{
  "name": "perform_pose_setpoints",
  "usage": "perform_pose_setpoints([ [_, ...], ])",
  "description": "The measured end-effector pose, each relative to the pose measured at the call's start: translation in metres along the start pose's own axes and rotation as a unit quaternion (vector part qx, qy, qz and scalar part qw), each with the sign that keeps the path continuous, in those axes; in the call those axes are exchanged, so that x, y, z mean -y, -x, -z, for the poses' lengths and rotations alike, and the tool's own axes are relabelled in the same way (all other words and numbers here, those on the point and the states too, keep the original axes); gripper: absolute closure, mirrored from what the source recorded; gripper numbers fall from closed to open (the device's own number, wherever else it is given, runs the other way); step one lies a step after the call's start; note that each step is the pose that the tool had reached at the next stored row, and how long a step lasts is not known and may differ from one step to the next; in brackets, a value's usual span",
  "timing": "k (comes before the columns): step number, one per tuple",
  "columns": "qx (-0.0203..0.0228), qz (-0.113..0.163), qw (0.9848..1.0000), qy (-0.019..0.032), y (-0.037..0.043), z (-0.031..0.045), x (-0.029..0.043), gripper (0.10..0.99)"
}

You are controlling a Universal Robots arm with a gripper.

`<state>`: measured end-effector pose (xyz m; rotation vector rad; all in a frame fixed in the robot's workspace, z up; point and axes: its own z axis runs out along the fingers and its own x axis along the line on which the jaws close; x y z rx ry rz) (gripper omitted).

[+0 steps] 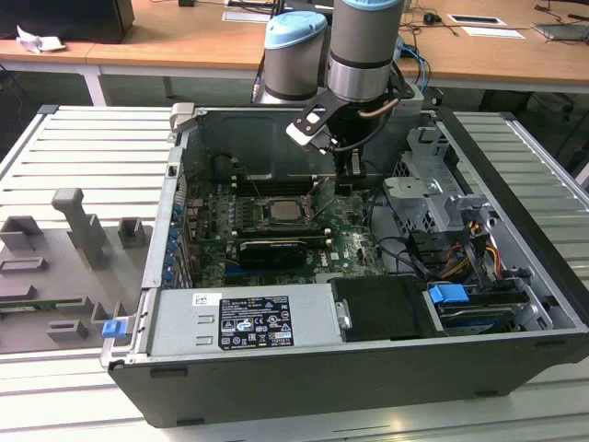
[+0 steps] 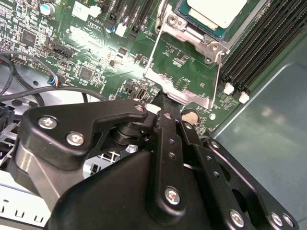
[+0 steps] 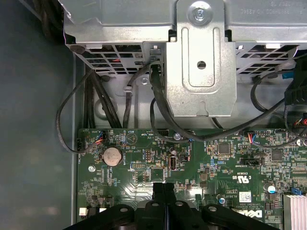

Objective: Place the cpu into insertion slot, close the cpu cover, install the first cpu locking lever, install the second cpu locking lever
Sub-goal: 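Close the cpu cover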

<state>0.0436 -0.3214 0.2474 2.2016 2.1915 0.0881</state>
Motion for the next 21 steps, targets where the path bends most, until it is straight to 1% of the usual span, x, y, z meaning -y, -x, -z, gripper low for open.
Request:
perform_pose_setpoints([
  [9, 0.0, 0.0, 1.0, 0.0, 0.0, 0.0001, 0.002, 0.98],
  [21, 0.0, 0.0, 1.0, 0.0, 0.0, 0.0005, 0.0086, 0.98],
])
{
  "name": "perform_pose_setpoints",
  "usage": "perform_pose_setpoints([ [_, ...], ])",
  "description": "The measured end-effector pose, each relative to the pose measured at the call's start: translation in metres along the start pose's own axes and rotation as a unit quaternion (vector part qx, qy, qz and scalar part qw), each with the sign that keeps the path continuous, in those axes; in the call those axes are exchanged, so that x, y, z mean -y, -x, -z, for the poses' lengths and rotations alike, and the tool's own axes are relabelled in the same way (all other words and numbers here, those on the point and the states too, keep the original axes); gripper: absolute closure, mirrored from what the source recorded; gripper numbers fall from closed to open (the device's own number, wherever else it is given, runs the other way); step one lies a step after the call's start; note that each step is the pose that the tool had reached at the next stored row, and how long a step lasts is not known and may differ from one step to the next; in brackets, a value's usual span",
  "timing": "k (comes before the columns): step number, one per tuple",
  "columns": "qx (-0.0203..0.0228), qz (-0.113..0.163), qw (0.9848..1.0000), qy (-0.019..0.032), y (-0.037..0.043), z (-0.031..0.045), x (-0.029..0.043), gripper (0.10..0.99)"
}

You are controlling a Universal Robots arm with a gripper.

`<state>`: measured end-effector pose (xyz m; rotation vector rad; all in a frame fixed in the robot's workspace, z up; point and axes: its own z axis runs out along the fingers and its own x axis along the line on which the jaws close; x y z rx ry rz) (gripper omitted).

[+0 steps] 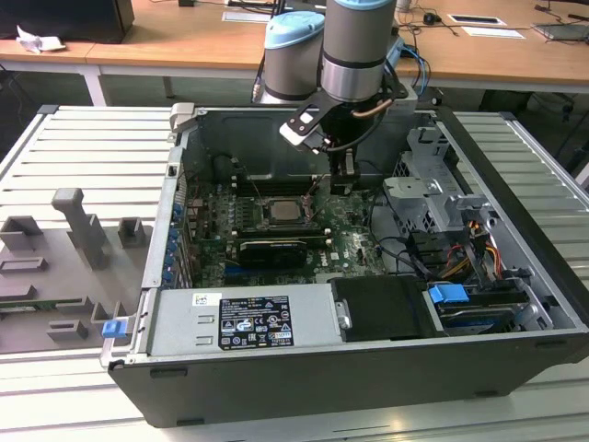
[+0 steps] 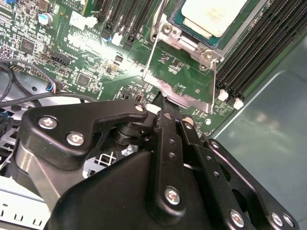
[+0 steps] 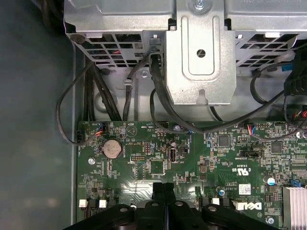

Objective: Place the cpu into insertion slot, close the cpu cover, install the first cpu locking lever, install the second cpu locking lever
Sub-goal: 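Close the cpu cover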

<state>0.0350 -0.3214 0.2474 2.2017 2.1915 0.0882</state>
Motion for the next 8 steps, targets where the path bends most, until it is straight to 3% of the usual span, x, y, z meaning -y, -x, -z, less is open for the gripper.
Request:
perform_pose_setpoints([
  [8, 0.0, 0.0, 1.0, 0.0, 0.0, 0.0002, 0.0036, 0.98],
])
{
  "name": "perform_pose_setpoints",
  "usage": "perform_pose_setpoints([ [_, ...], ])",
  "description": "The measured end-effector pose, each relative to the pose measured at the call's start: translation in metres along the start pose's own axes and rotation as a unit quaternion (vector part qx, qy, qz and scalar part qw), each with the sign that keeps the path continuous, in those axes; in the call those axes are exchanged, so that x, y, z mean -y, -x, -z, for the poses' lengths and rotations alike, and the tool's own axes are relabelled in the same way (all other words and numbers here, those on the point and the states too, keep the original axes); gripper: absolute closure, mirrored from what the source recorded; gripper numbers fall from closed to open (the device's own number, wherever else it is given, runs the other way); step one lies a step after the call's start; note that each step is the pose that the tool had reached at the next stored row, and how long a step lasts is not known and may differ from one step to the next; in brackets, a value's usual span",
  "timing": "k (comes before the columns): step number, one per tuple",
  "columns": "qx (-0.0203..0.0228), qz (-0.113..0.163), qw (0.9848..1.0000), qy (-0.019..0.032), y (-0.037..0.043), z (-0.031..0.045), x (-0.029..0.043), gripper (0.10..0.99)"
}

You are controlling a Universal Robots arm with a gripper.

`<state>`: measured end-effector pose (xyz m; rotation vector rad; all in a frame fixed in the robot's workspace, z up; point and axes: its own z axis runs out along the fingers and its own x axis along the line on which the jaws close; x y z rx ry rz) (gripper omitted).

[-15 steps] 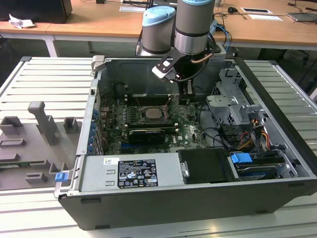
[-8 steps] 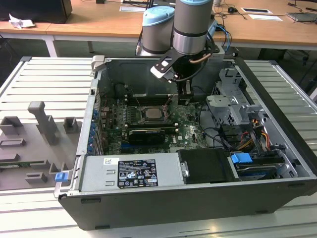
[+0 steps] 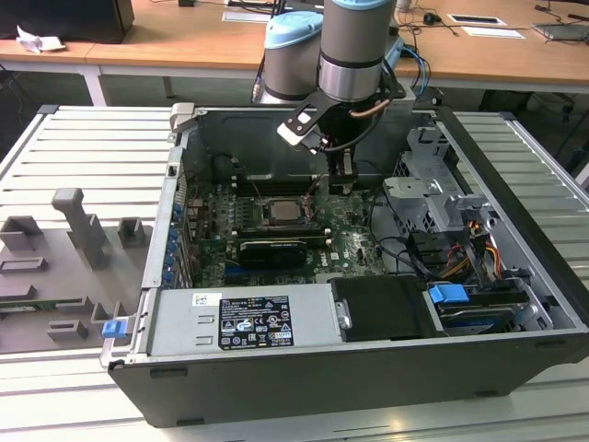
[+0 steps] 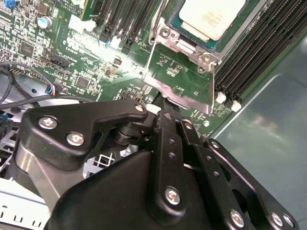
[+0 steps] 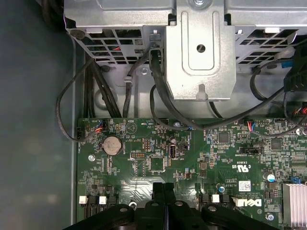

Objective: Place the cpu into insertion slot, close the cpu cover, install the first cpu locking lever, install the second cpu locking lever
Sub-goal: 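Close the cpu cover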

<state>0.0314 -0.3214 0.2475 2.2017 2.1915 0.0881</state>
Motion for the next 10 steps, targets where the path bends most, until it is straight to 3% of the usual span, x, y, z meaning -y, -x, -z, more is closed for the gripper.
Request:
perform_pose_setpoints([
  [10, 0.0, 0.0, 1.0, 0.0, 0.0, 0.0003, 0.005, 0.98],
])
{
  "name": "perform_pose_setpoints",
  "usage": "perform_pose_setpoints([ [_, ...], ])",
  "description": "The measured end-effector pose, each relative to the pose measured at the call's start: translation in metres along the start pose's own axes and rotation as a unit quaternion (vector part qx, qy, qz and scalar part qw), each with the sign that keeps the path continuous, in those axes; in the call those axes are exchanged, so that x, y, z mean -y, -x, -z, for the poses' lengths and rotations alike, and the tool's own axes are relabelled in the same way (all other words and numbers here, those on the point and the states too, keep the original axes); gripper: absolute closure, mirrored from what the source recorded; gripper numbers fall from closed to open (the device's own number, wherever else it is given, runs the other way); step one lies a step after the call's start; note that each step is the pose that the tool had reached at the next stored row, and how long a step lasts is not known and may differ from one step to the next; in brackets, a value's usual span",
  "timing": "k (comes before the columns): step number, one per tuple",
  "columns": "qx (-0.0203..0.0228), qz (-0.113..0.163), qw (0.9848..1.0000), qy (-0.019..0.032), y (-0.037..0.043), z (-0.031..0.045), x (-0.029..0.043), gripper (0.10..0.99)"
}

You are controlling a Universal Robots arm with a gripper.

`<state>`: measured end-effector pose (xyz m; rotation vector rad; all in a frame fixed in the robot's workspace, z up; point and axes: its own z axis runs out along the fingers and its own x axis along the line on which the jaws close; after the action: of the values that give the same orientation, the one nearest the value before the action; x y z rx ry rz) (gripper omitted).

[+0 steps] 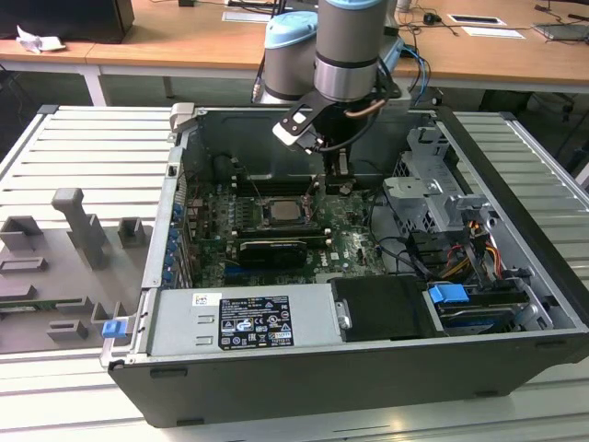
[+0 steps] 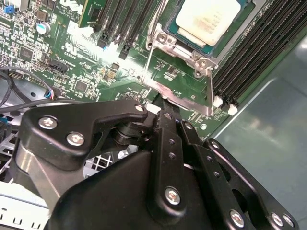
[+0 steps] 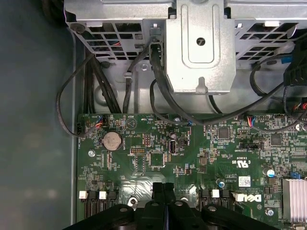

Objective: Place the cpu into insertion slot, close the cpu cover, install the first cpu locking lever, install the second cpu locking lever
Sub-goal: 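Close the cpu cover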

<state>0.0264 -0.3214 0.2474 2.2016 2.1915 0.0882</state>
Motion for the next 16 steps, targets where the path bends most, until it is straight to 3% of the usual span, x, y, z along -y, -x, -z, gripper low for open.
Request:
perform_pose_setpoints([
  [16, 0.0, 0.0, 1.0, 0.0, 0.0, 0.0004, 0.006, 0.98],
])
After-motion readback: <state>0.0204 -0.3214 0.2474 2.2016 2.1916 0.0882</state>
